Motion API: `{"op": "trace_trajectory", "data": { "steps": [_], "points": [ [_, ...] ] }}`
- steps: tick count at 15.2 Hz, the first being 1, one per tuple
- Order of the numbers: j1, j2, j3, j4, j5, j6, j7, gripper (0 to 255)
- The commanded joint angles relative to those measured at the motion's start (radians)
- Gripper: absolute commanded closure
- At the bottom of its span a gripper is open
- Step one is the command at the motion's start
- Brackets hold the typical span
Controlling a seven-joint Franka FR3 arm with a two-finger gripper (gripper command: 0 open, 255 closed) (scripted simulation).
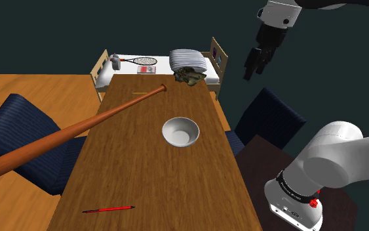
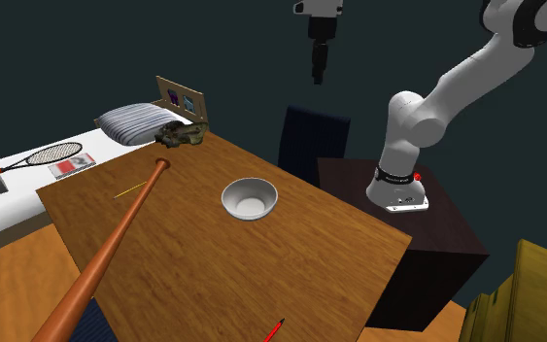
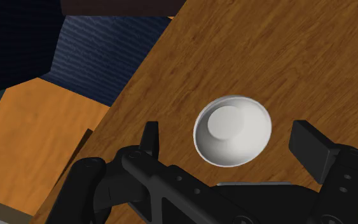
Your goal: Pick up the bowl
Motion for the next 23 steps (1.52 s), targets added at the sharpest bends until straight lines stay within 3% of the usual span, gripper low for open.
{"op": "trace_trajectory", "data": {
  "steps": [1, 12, 23],
  "points": [
    [0.0, 0.0, 0.0, 0.0, 0.0, 0.0, 0.0, 0],
    [0.026, 0.29, -0.007, -0.098, 0.047, 0.346, -0.033, 0],
    [0.062, 0.692, -0.009, -0.03, 0.133, 0.636, -0.098, 0]
  ]
}}
